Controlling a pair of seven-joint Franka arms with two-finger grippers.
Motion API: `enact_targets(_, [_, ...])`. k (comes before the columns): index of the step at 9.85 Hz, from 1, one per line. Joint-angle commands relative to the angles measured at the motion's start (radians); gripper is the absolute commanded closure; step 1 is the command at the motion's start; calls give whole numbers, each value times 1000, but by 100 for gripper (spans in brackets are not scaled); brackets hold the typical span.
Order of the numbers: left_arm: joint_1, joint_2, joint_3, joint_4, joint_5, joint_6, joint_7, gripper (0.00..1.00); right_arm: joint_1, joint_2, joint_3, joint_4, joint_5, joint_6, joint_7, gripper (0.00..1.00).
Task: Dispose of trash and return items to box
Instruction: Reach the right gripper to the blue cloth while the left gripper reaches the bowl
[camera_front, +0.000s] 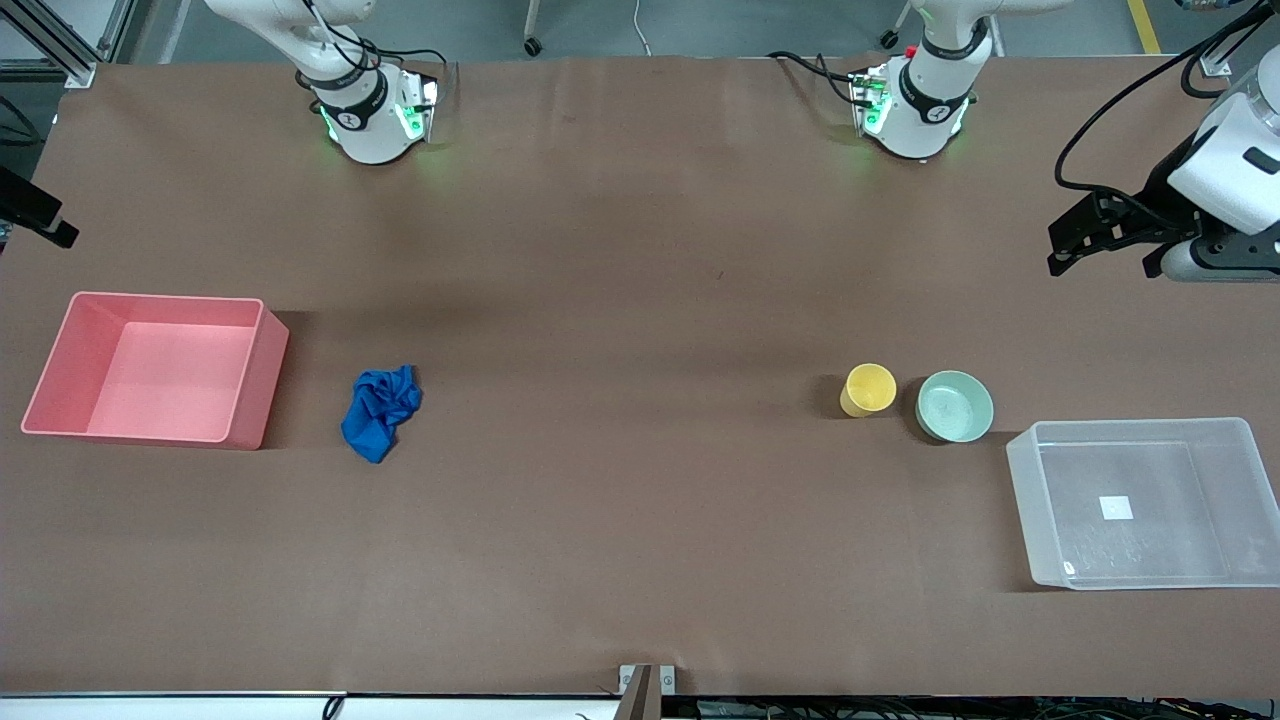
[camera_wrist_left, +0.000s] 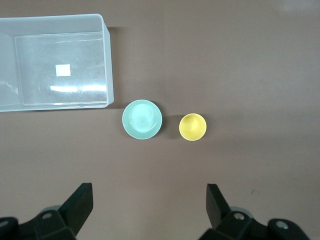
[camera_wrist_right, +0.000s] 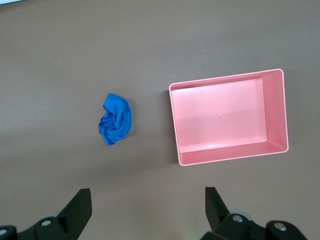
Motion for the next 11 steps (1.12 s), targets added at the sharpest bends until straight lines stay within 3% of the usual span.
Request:
enact_targets(1, [-4, 8, 5, -27, -12, 12, 9, 0, -14, -8, 13, -9, -12, -2, -7, 0])
enact_targets(5, [-4, 8, 4, -27, -14, 12, 1, 0, -3, -8, 16, 0, -13, 0, -8, 0])
enact_targets(8, [-4, 8, 4, -26, -9, 12, 0, 0, 10, 27, 83, -15, -24, 6, 4, 0])
enact_targets(10, [-5, 8, 4, -27, -3, 12, 10, 0, 59, 110, 114, -113, -39, 94, 51, 0])
enact_targets(11, [-2, 13, 4, -27, -11, 12, 10, 0, 76, 116, 114, -228, -39, 216, 79, 0])
